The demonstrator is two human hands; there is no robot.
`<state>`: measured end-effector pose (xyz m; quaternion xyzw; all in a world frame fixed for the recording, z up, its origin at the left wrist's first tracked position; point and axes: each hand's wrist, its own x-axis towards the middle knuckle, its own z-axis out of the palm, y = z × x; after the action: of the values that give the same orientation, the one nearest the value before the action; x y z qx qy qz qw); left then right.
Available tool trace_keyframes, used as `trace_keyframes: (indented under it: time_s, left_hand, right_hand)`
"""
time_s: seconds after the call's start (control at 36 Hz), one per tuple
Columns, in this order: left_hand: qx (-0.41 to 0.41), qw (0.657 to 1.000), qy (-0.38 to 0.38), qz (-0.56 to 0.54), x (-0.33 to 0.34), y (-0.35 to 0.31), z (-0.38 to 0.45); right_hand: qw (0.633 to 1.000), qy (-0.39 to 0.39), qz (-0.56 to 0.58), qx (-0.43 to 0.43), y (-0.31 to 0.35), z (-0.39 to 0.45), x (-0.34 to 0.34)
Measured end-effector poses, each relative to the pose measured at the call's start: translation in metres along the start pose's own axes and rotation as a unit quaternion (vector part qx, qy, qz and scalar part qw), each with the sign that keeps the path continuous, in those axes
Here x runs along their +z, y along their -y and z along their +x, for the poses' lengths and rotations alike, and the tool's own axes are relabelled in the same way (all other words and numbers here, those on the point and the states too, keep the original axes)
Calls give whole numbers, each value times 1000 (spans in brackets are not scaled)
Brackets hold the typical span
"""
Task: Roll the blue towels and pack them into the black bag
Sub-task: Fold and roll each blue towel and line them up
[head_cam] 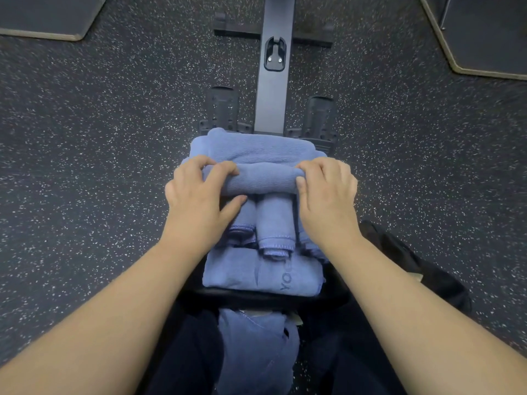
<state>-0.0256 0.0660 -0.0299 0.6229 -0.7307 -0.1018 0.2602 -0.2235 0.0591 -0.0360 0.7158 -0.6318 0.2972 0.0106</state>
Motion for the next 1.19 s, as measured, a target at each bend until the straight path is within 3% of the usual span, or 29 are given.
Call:
trace_keyframes:
  time_s: [0.17,0.36,0.5,0.86,1.19]
  left_hand:
    - [1,1000,-7,1,3,1,3]
    - [18,999,-27,6,7,5,6]
    - [64,997,-32,27,10,6,10]
    - [87,996,-14,15,1,3,19]
    - [117,982,-59,-134,-22,-3,13]
  right_hand:
    - [996,-74,15,-53,1,4,-5]
    - [996,-10,66,-54,1,8,-7]
    - [997,59,37,-32,0,4,-3]
    - [997,29,40,-57,-2,13,-1]
    - [992,-32,108,-63,7,10,-26]
